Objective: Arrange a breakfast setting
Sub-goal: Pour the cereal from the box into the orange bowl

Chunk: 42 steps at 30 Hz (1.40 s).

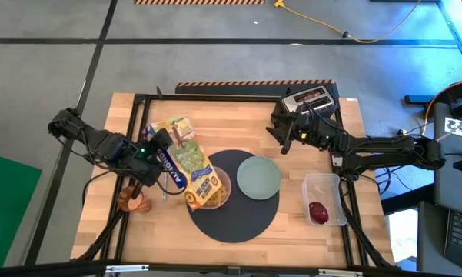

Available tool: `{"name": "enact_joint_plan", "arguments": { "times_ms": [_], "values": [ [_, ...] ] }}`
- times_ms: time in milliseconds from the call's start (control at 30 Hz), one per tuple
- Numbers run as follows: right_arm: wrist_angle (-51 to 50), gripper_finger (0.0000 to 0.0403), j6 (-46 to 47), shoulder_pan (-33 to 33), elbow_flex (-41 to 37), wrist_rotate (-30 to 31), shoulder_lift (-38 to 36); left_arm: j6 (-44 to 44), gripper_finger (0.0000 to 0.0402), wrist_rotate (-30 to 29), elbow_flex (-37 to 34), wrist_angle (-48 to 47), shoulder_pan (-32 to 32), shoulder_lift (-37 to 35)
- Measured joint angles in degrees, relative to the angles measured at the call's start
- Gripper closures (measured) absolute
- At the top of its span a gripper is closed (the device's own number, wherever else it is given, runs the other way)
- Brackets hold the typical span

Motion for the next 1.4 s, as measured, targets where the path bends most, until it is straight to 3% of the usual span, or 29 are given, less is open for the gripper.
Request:
{"name": "enact_joint_plan", "arguments": {
  "times_ms": [167, 300, 467, 900, 1400],
  "values": [
    [-0.01, 0.0125, -0.01, -0.02, 0.00, 0.00, 0.00, 4.08, 0.0186, -8.25, 0.00, 0.06, -1.90, 0.00],
    [-0.29, 0.0125, 0.04, 0.00, 0.00, 0.00, 0.00, 2.31, 0.0186, -3.93, 0.00, -0.10, -1.90, 0.14],
    [0.21, 0.0125, 0.06, 0.00, 0.00, 0.00, 0.00, -0.07, 0.0186, -3.80, 0.00, -0.04, -1.87, 0.15],
    [-0.05, 0.0125, 1.33, 0.04, 0.00, -1.11, 0.00, -13.86, 0.0186, 5.05, 0.00, 0.01, -1.91, 0.04],
    [-0.05, 0.0125, 1.31, 0.02, 0.00, -1.57, 0.00, -15.11, 0.0186, 6.54, 0.00, -0.01, -1.18, -0.87]
  ]
}}
